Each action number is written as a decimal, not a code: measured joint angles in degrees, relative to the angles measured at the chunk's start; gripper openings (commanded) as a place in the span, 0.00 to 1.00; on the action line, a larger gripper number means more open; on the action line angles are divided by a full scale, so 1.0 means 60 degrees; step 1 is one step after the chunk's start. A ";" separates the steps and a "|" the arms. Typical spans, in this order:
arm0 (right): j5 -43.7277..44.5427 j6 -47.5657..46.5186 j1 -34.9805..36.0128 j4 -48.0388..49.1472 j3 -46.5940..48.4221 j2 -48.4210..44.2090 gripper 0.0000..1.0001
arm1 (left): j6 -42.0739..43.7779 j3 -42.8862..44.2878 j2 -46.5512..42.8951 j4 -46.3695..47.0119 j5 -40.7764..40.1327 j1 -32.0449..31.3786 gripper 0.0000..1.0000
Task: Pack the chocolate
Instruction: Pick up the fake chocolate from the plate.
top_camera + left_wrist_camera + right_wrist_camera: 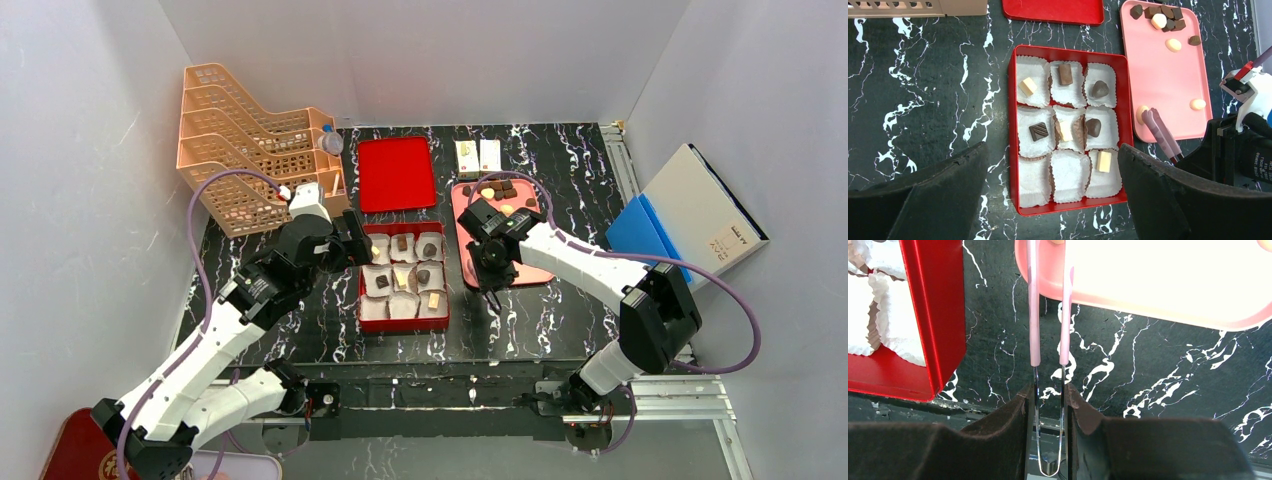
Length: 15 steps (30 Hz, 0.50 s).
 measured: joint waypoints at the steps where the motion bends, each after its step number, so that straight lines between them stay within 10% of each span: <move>1: 0.0018 0.0000 0.0000 0.0000 0.0000 0.0000 0.32 | 0.0000 0.0000 0.0011 0.0000 0.0000 0.0000 0.98; 15: 0.0087 0.0004 -0.0018 -0.0080 0.0000 -0.0080 0.33 | -0.0073 -0.0069 0.0029 0.0069 0.0007 0.0000 0.98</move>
